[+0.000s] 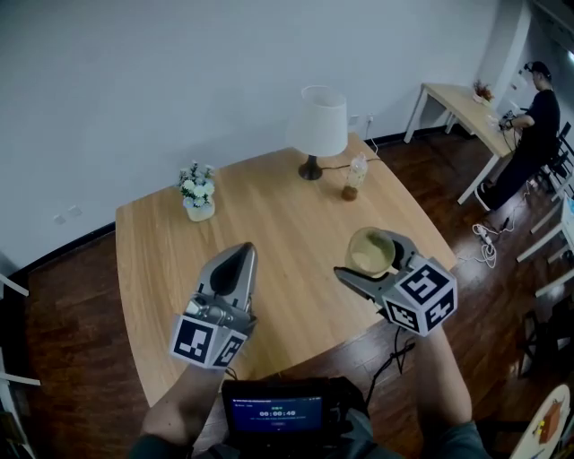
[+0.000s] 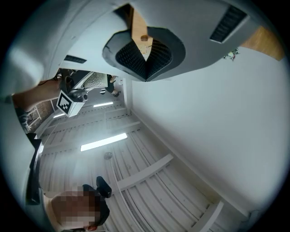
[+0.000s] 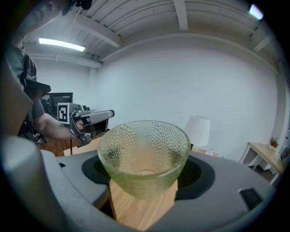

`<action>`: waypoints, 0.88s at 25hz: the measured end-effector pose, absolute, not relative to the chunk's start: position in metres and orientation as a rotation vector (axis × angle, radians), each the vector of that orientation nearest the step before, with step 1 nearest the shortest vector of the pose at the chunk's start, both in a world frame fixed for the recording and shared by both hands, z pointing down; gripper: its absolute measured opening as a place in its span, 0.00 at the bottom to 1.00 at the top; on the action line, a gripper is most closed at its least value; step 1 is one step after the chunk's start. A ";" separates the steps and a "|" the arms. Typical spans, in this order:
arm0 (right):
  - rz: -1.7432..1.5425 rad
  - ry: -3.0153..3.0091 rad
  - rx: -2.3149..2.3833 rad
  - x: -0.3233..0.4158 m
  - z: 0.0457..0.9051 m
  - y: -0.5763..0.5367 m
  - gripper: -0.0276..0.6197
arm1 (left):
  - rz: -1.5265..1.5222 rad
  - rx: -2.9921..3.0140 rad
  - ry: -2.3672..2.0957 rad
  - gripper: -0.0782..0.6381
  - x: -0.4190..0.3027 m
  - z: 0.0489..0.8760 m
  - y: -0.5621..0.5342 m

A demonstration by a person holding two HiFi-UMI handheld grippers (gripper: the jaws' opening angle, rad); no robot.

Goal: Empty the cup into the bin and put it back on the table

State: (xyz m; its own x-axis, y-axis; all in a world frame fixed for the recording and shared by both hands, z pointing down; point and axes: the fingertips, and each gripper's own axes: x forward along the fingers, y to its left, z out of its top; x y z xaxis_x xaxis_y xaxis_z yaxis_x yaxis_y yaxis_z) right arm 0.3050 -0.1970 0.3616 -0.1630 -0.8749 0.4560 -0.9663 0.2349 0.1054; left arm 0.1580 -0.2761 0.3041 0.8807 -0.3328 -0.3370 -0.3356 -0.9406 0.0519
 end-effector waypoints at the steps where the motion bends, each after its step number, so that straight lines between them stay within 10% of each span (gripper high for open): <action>1: 0.296 -2.091 1.688 0.308 0.364 -0.199 0.65 | 0.540 -3.042 0.553 0.11 0.159 0.306 -0.279; 22: 0.357 -2.354 1.332 0.405 0.446 -0.245 0.65 | 0.245 -2.935 1.018 0.11 0.260 0.353 -0.284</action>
